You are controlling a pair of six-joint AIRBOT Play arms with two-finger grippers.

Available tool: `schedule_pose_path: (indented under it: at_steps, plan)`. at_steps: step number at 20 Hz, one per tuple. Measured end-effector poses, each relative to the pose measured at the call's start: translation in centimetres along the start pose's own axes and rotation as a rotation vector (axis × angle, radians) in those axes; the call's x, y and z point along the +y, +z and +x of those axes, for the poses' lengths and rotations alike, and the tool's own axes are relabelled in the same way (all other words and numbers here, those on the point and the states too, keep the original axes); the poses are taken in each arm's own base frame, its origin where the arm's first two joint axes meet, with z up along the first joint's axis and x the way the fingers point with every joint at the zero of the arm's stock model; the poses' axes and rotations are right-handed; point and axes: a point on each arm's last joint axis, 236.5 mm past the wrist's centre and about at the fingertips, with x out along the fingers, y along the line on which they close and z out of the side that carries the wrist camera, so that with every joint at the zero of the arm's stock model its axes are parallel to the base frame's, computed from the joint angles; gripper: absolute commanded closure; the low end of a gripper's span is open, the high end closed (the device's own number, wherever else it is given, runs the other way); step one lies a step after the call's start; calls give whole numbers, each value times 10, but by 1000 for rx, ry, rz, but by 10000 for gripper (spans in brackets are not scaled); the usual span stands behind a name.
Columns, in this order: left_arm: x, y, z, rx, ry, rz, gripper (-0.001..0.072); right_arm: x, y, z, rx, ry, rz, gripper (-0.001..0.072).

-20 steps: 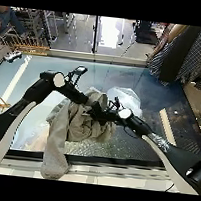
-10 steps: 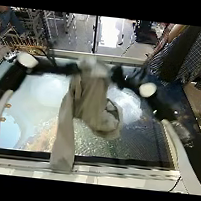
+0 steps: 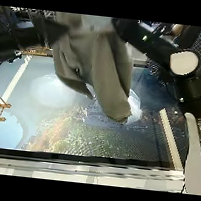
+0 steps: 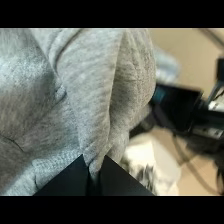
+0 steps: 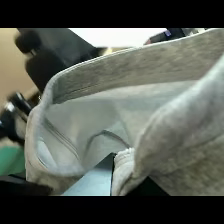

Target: Fold the clothes and pants, and hang the long-sleeved shirts on hangers.

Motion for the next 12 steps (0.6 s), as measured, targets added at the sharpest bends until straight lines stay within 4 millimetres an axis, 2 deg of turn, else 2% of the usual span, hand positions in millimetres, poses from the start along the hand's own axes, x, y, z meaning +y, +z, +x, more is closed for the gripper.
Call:
schedule_pose_path:
  at_steps: [1, 2, 4, 5, 6, 7, 8, 10, 12]
  plan:
    - [11, -25, 4, 58, 31, -26, 232, -3, -21, 6, 59, -12, -14, 687]
    - [25, -50, 6, 113, 62, -60, -13, -7, -44, 11, 123, -29, -31, 687]
    - [58, -92, 2, 209, 138, -121, 7, -20, -88, 18, 246, -73, -52, 686]
    - [76, -110, -6, 258, 182, -145, 63, -27, -107, 19, 302, -94, -62, 686]
    - [93, -124, -18, 305, 231, -161, 155, -33, -127, 18, 361, -115, -73, 686]
    - [115, -138, -37, 359, 306, -175, 168, -40, -145, 17, 416, -133, -79, 686]
    - [138, -148, -62, 406, 401, -178, 167, -48, -163, 14, 471, -156, -85, 686]
    - [193, -156, -134, 476, 676, -177, 166, -64, -194, 8, 558, -194, -88, 685]
    - [241, -150, -227, 492, 996, -173, 164, -77, -221, 3, 630, -220, -82, 685]
